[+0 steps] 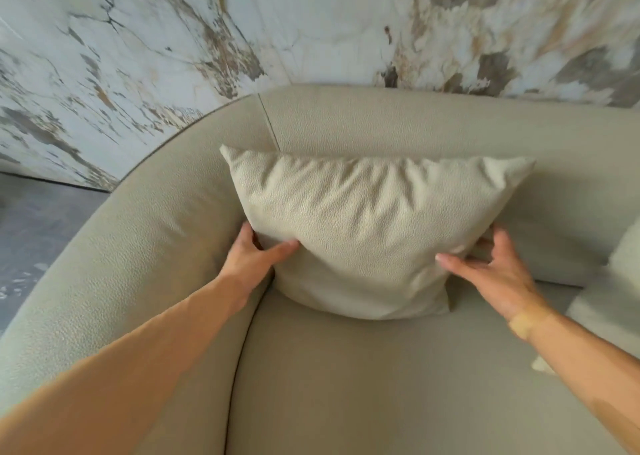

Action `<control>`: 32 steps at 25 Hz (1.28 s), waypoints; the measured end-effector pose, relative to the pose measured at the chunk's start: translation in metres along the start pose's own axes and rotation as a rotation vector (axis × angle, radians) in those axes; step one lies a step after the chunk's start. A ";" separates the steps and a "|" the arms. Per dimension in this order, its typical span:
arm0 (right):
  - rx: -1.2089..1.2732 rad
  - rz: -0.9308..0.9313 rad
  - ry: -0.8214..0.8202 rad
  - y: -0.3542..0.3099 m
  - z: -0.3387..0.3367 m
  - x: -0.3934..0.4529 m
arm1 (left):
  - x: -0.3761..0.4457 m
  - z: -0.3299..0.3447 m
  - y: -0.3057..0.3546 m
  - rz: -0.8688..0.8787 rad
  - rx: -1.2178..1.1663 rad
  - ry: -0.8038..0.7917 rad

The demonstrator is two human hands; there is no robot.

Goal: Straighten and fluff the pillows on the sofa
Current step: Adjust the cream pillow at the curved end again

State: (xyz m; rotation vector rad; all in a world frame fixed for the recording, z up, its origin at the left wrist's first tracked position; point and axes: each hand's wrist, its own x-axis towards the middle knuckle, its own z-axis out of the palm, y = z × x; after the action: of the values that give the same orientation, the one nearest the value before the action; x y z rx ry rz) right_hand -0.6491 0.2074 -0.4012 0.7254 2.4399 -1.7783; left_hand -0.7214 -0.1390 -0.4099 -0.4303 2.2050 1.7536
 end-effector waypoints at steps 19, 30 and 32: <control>0.366 0.117 0.511 -0.095 -0.035 -0.002 | 0.048 -0.052 0.128 0.154 0.027 0.373; 0.220 0.296 -0.043 -0.064 -0.034 -0.021 | 0.015 -0.044 0.064 0.040 -0.170 0.053; 0.165 0.356 -0.156 -0.050 -0.019 -0.029 | 0.003 -0.034 0.042 -0.031 -0.076 -0.123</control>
State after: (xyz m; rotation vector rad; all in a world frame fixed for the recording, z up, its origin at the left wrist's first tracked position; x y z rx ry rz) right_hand -0.6381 0.2030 -0.3417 0.9259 1.9382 -1.8253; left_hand -0.7430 -0.1633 -0.3662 -0.3614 2.0425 1.8013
